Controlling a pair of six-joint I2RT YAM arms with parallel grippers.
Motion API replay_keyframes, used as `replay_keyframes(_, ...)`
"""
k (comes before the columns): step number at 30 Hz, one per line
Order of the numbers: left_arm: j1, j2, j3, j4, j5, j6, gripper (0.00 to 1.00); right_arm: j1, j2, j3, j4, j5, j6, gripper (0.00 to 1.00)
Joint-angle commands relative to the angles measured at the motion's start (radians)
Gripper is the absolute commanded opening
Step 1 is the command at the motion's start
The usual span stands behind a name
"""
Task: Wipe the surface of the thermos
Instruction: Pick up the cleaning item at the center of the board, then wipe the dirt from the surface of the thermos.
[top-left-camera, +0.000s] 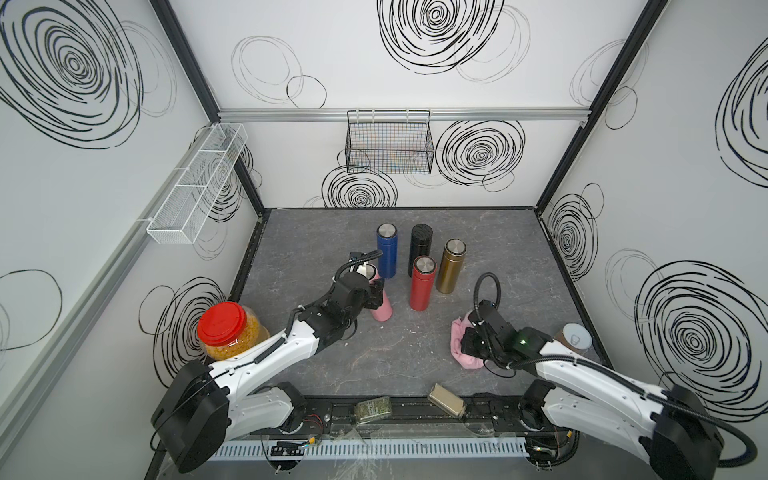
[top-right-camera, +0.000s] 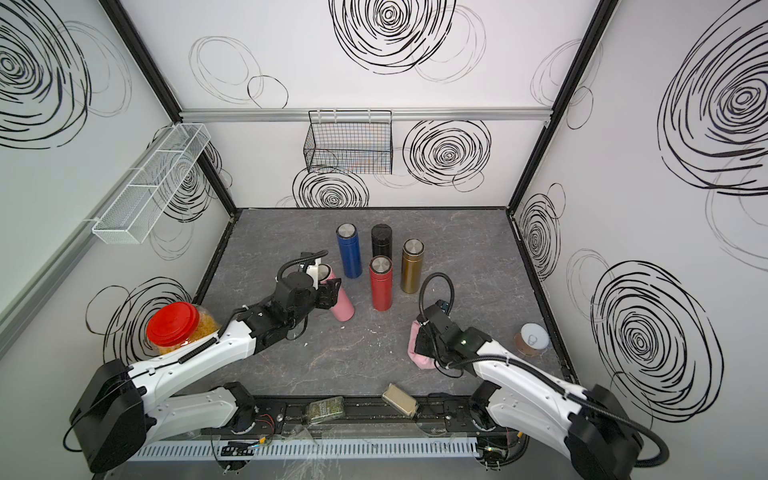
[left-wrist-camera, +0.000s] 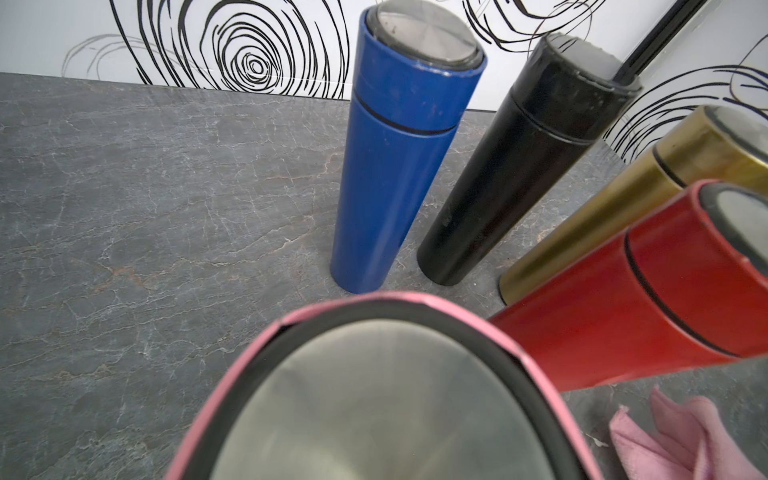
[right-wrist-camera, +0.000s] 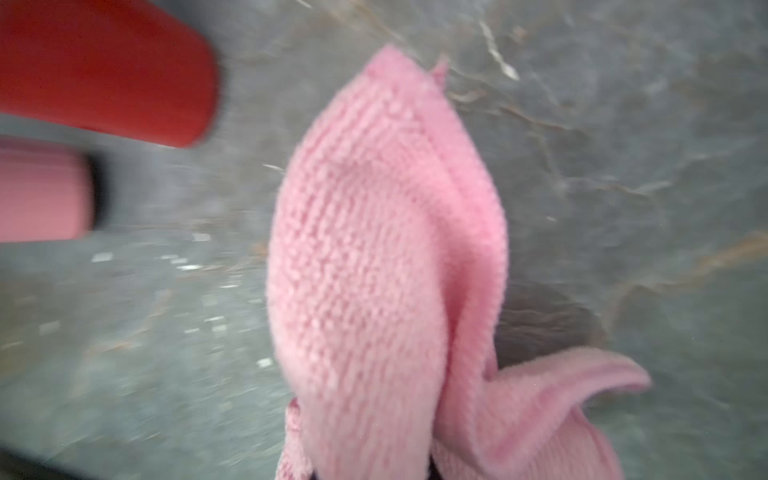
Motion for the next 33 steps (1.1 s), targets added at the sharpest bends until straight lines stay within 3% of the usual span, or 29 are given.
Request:
replay_keyframes(1,0.007,-0.029,0.000,0.069,0.015,-0.022,0.00,0.009,-0.179,-0.071,0.254,-0.137,0.006,0.00)
replay_keyframes(5,0.014,-0.037,-0.003,0.075,0.044,-0.039,0.00,0.012,-0.309,-0.089,0.338,-0.158,0.029,0.00)
replay_keyframes(8,0.012,-0.052,-0.006,0.073,0.063,-0.059,0.00,0.031,-0.290,-0.056,0.358,-0.172,0.025,0.00)
replay_keyframes(19,0.014,-0.097,-0.007,0.021,0.078,-0.096,0.00,0.256,0.113,0.109,0.622,-0.076,-0.084,0.00)
replay_keyframes(25,0.009,-0.150,0.002,-0.044,0.066,-0.099,0.00,0.275,0.277,0.143,0.847,-0.063,-0.153,0.00)
replay_keyframes(33,0.001,-0.230,-0.036,-0.054,0.043,-0.091,0.00,0.281,0.487,0.294,0.846,-0.081,-0.235,0.00)
